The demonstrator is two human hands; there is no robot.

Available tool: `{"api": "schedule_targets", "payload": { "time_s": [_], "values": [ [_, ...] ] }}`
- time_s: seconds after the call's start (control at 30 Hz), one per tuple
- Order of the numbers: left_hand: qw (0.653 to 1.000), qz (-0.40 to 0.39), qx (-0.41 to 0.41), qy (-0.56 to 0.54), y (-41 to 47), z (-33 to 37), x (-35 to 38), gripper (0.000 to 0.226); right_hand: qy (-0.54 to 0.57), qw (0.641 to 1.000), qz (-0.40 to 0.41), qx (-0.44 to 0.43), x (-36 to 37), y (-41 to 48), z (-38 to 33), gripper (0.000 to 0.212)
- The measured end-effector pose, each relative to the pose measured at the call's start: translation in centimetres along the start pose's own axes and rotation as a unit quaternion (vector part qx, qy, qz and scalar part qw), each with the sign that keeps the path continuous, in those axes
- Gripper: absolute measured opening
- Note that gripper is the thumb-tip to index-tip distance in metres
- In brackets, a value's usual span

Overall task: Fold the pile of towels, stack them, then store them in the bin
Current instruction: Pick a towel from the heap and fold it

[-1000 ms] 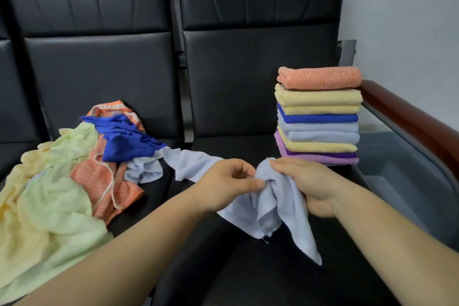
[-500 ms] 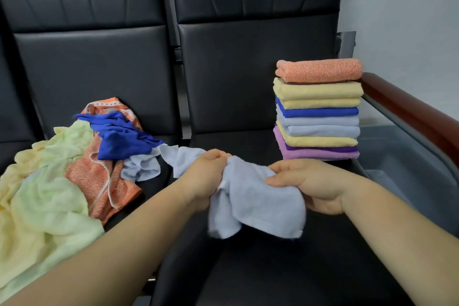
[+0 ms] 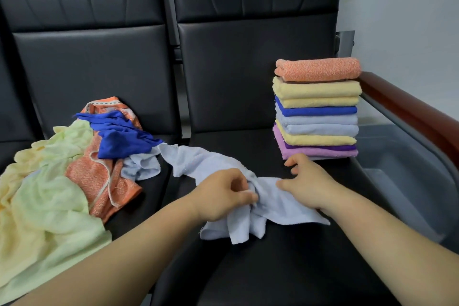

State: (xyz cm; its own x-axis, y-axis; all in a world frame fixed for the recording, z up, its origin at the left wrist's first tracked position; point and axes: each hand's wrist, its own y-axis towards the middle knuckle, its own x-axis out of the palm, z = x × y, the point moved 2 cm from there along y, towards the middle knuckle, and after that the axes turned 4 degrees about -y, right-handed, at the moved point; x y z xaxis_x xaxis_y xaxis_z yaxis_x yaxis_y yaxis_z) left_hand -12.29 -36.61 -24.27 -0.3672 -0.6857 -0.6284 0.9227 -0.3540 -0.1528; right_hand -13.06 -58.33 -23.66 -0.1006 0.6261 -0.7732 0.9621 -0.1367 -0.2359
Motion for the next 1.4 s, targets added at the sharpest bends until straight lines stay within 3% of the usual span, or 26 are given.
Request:
{"api": "schedule_targets", "payload": {
  "time_s": [0.1,0.2,0.27,0.33,0.43,0.5,0.63,0.7,0.77,0.83,0.9,0.97,1.1,1.17,1.3,1.4],
  "values": [
    [0.996,-0.012,-0.007,0.088,0.0,-0.5,0.4,0.020,-0.098,0.990,0.030,-0.097,0.3,-0.3,-0.5,0.024],
    [0.996,-0.008,-0.020,0.084,0.3,-0.8,-0.2,0.025,-0.095,0.980,-0.102,-0.139,1.9,-0.6,-0.4,0.023],
    [0.999,-0.033,-0.029,0.027,0.4,-0.7,-1.3,0.027,-0.170,0.960,-0.170,-0.143,3.0,-0.7,0.2,0.027],
    [0.992,-0.096,-0.040,-0.071,0.4,-0.6,-2.2,0.022,-0.212,0.953,-0.145,-0.160,3.5,-0.4,0.8,0.014],
    [0.956,-0.152,-0.066,-0.244,0.0,-0.5,-3.5,0.013,-0.214,0.956,-0.105,-0.169,3.1,0.4,0.7,0.031],
    [0.926,-0.128,-0.083,-0.346,0.0,-0.2,-4.4,0.013,-0.147,0.970,-0.114,-0.155,2.0,0.7,0.2,0.039],
    [0.894,-0.056,-0.090,-0.434,-0.3,0.8,-6.6,0.025,0.126,0.971,-0.164,-0.124,-1.2,0.4,-1.4,0.036],
    [0.901,-0.040,-0.077,-0.424,-0.4,1.0,-7.3,0.025,0.221,0.952,-0.166,-0.129,-2.0,0.2,-2.0,0.056],
    [0.920,-0.018,-0.056,-0.387,-0.7,1.4,-7.7,0.019,0.232,0.946,-0.170,-0.152,-2.3,-0.2,-2.6,0.051],
    [0.950,0.015,-0.017,-0.311,-1.2,1.9,-8.0,0.017,0.154,0.957,-0.163,-0.183,-2.6,-0.4,-2.9,0.035],
    [0.984,0.045,0.034,-0.167,-1.9,2.7,-8.6,0.023,0.032,0.965,-0.142,-0.217,-2.9,-1.1,-3.6,0.019],
    [0.997,0.029,0.068,-0.034,-2.6,3.3,-9.2,0.028,-0.027,0.965,-0.114,-0.236,-3.0,-1.5,-4.1,0.018],
    [0.990,-0.049,0.056,0.124,-3.1,3.4,-9.6,0.029,0.069,0.964,-0.092,-0.240,-3.3,-1.6,-4.7,0.025],
    [0.991,-0.063,0.041,0.108,-3.2,3.2,-9.8,0.023,0.164,0.954,-0.120,-0.223,-3.2,-1.7,-4.8,0.031],
    [0.998,-0.026,0.056,-0.010,-3.8,3.6,-10.5,0.018,0.260,0.927,-0.163,-0.215,-2.6,-2.2,-5.0,0.006],
    [0.990,0.030,0.064,-0.124,-4.1,3.9,-10.4,0.032,0.227,0.922,-0.228,-0.215,-2.3,-2.8,-5.6,0.032]
  ]
}}
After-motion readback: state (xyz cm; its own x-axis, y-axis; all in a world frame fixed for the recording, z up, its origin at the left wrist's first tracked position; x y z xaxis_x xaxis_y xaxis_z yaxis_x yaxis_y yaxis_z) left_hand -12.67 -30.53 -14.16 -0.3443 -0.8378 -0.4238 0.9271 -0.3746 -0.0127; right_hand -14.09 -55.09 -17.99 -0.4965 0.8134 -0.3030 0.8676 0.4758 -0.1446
